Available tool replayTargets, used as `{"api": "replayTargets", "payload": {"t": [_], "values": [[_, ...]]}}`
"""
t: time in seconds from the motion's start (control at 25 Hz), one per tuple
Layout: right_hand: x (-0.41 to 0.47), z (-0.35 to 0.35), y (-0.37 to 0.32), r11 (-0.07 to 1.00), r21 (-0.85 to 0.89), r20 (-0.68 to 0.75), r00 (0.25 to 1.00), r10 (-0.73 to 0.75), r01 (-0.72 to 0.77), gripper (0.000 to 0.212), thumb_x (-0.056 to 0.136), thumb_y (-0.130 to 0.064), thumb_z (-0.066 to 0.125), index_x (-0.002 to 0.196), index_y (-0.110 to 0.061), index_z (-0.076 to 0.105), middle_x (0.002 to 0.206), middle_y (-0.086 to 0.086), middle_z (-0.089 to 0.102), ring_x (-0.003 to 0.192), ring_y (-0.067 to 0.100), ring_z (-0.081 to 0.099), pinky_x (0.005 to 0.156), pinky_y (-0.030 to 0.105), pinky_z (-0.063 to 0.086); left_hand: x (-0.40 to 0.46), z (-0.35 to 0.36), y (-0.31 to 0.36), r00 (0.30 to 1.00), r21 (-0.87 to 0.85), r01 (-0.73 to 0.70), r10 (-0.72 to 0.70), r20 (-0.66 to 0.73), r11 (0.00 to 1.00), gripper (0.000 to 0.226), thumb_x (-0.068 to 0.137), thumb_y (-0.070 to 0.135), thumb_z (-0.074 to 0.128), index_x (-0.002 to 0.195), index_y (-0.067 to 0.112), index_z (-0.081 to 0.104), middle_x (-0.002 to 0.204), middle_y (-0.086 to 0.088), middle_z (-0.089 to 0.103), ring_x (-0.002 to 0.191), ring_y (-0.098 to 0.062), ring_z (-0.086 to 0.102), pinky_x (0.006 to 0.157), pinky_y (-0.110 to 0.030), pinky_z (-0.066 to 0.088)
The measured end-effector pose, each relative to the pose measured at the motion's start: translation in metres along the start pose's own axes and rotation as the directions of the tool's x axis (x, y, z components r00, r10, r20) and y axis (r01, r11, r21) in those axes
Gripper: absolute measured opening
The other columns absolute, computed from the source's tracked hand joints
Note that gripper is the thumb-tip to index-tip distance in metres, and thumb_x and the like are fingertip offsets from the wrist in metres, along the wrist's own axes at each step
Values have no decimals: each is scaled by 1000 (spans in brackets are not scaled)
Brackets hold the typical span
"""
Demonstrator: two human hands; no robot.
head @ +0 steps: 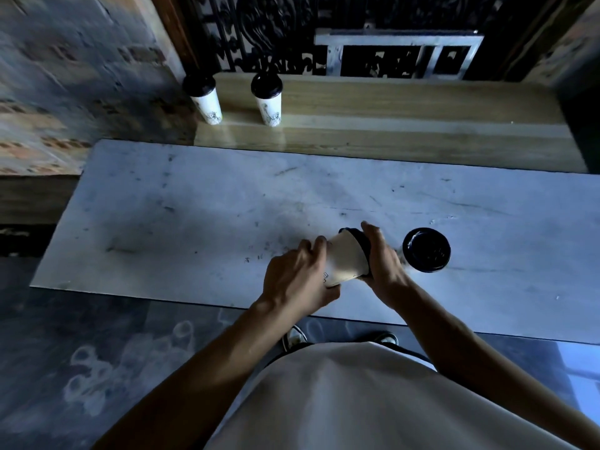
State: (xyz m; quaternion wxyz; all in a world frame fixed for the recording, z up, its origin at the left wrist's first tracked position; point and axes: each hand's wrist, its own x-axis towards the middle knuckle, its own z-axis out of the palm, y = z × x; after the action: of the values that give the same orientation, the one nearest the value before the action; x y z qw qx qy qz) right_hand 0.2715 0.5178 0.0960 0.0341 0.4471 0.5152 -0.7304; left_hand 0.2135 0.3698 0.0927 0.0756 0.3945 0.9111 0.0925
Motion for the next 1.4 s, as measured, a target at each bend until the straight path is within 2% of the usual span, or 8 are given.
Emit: {"api": "replayTargets", "payload": {"t": [0.28, 0.44, 0.6, 0.72, 0.88, 1.08, 1.24, 1.4], "values": [[-5, -14, -3, 964, -192, 95, 981, -167, 182, 26, 105, -27, 46, 122, -26, 66, 112, -7, 61, 98, 11, 57, 77, 26, 52, 1, -5, 23, 999, 75, 33, -32, -20, 997, 72, 71, 48, 70, 129, 13, 45, 101, -8, 63, 81, -30, 70, 57, -30, 38], [-3, -17, -1, 912, -317, 139, 964, -226, 259, 38, 99, -48, 45, 125, -33, 69, 125, -8, 66, 115, 15, 60, 99, 38, 49, -1, 1, 28, 997, -10, 72, -72, 20, 997, 71, 71, 48, 71, 129, 15, 46, 107, -6, 64, 83, -31, 71, 61, -31, 45], [0, -20, 3, 988, -66, 69, 988, -135, 139, 54, 101, -58, 39, 128, -22, 69, 122, -4, 72, 114, 16, 65, 103, 38, 48, -1, 4, 24, 987, -210, 156, -144, 69, 965, 69, 78, 72, 62, 120, 20, 49, 103, -2, 67, 82, -30, 69, 63, -33, 52], [2, -18, 5, 975, 194, -1, 994, -107, 105, 50, 102, -51, 42, 131, -17, 65, 125, 10, 70, 113, 26, 66, 100, 44, 52, 5, -4, 24, 941, -465, 337, -272, 202, 819, 58, 92, 72, 42, 116, 20, 51, 100, -3, 69, 78, -24, 62, 63, -32, 49], [-3, -17, 9, 955, 281, 107, 985, -135, 100, 39, 104, -38, 45, 127, -14, 66, 92, 10, 72, 86, 26, 67, 88, 41, 54, 8, -7, 26, 876, -692, 470, -387, 288, 548, 68, 97, 71, 24, 109, 14, 58, 96, -2, 64, 87, -21, 65, 63, -27, 44], [-4, -13, 17, 976, 138, 203, 959, -196, 170, 48, 106, -22, 32, 136, -59, 42, 71, 3, 38, 69, 16, 43, 74, 30, 45, 13, -6, 34, 780, -829, 542, -449, 435, 138, 63, 99, 67, 30, 116, 22, 70, 108, -6, 75, 97, -23, 74, 87, -47, 62], [-3, -18, 13, 964, 87, 210, 941, -263, 250, 65, 95, -20, 41, 151, -53, 33, 67, -3, 51, 73, 14, 51, 81, 30, 51, 16, -7, 33, 761, -821, 569, -409, 504, 47, 71, 88, 78, 30, 109, 27, 75, 102, -10, 78, 95, -31, 76, 88, -57, 60], [-2, -18, 4, 961, 64, 159, 948, -274, 267, 68, 84, -29, 50, 149, -46, 42, 83, 7, 55, 81, 20, 54, 87, 39, 51, 23, -19, 31, 771, -773, 600, -405, 491, 207, 68, 99, 70, 22, 111, 26, 72, 104, -2, 76, 97, -17, 72, 87, -37, 58]]}}
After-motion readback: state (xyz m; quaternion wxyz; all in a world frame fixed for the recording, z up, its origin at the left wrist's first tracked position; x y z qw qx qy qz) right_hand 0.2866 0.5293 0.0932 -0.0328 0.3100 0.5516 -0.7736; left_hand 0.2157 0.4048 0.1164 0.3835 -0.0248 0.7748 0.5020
